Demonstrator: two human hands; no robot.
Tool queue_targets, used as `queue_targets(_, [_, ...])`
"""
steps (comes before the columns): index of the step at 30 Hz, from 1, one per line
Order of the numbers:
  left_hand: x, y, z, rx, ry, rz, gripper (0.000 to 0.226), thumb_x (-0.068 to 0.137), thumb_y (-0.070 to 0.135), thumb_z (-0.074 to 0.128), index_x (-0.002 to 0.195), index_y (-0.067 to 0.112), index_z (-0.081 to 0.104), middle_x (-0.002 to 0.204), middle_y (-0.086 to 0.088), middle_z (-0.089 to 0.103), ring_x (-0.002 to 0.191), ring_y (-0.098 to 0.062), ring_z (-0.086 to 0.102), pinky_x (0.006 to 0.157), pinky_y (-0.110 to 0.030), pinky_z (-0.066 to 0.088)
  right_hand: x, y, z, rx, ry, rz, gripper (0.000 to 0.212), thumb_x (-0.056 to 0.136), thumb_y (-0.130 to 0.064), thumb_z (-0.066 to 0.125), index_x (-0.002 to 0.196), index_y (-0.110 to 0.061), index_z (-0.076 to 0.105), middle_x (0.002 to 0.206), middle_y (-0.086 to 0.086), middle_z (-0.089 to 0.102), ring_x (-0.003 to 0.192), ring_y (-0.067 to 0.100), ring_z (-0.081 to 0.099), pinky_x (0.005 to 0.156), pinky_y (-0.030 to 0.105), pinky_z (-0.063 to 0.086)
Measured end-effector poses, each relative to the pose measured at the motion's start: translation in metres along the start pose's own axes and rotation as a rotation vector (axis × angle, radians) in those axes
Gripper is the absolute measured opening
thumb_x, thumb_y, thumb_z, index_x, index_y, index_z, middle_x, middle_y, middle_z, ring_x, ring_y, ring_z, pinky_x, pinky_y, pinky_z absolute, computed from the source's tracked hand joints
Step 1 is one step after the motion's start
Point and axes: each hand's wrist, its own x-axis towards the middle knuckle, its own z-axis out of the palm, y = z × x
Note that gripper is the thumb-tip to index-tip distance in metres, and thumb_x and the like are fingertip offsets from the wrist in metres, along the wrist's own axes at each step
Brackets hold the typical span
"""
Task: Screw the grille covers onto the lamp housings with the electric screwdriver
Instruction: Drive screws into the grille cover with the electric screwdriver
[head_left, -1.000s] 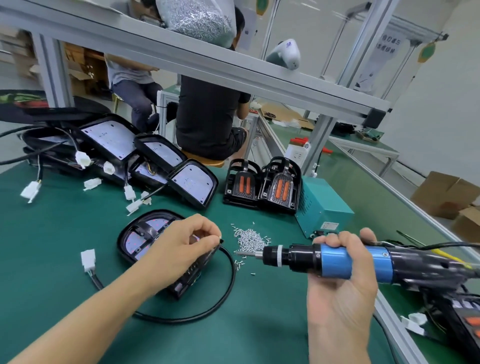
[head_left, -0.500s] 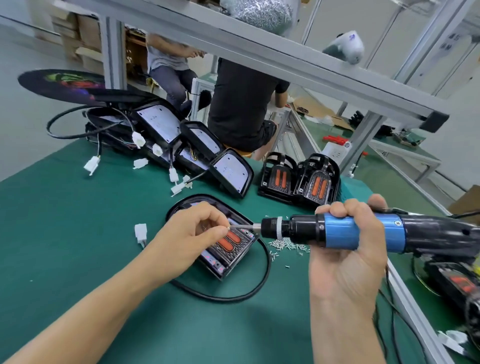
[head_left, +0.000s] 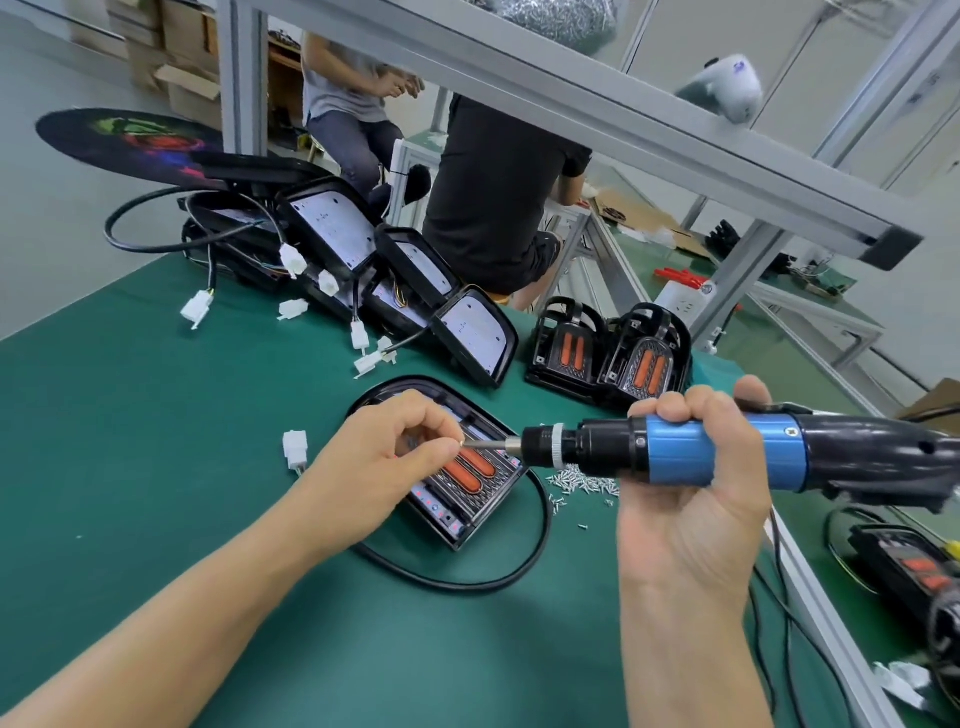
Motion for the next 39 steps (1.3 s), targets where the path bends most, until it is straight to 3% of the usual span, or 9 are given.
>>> queue_targets(3, [0.0, 0.0, -0.002, 0.069, -0.019, 0.031, 0.016, 0.088, 0.008, 0.062, 0.078, 0.021, 0.064, 0.077, 0.0, 0.06, 0.062, -0.001, 0.046, 0.064, -0.007, 0.037, 0.001, 0.002, 0.0, -0.01, -0.006, 0.002, 0.028, 0.078, -0.003, 0.059, 0.096, -0.024, 0.055, 0.068, -0.007, 0.054, 0.061, 0.008, 0.056, 0.072, 0.024, 0.052])
queue_targets(9, [-0.002, -0.01, -0.01, 0.214, -0.079, 0.06, 0.015, 0.091, 0.009, 0.058, 0.081, 0.02, 0.06, 0.079, 0.009, 0.056, 0.069, -0.001, 0.047, 0.066, -0.01, 0.034, 0.002, 0.014, -0.001, -0.065, -0.053, 0.039, 0.029, 0.083, 0.001, 0.057, 0.099, -0.023, 0.054, 0.07, -0.005, 0.053, 0.063, 0.009, 0.056, 0.074, 0.026, 0.051])
queue_targets(16, [-0.006, -0.026, -0.02, 0.647, -0.096, 0.154, 0.011, 0.096, 0.02, 0.049, 0.087, 0.02, 0.057, 0.086, 0.015, 0.049, 0.076, -0.004, 0.039, 0.07, -0.02, 0.028, -0.001, 0.024, -0.006, -0.315, -0.108, 0.015, 0.033, 0.075, -0.001, 0.06, 0.101, -0.019, 0.051, 0.064, -0.007, 0.056, 0.063, 0.014, 0.053, 0.069, 0.027, 0.046])
queue_targets(23, [-0.013, -0.03, -0.002, 0.654, -0.086, 0.125, 0.01, 0.097, 0.023, 0.045, 0.092, 0.021, 0.054, 0.074, 0.016, 0.044, 0.068, -0.012, 0.043, 0.066, -0.026, 0.036, -0.008, 0.028, -0.01, -0.395, -0.186, 0.042, 0.037, 0.075, 0.0, 0.061, 0.105, -0.019, 0.049, 0.066, -0.002, 0.053, 0.065, 0.018, 0.052, 0.071, 0.028, 0.047])
queue_targets(32, [-0.012, -0.033, 0.0, 0.666, -0.06, 0.157, 0.01, 0.096, 0.021, 0.048, 0.09, 0.02, 0.056, 0.08, 0.014, 0.052, 0.07, -0.009, 0.042, 0.068, -0.03, 0.041, -0.008, 0.032, -0.012, -0.444, -0.198, 0.051, 0.032, 0.074, 0.0, 0.062, 0.095, -0.023, 0.053, 0.068, 0.0, 0.053, 0.066, 0.017, 0.054, 0.069, 0.026, 0.048])
queue_targets(39, [-0.011, -0.035, 0.001, 0.689, -0.064, 0.151, 0.011, 0.096, 0.023, 0.047, 0.088, 0.023, 0.054, 0.081, 0.016, 0.051, 0.074, -0.008, 0.044, 0.071, -0.029, 0.043, -0.008, 0.033, -0.012, -0.435, -0.206, 0.062, 0.03, 0.073, 0.001, 0.064, 0.074, -0.029, 0.06, 0.073, 0.004, 0.051, 0.068, 0.018, 0.053, 0.072, 0.027, 0.049])
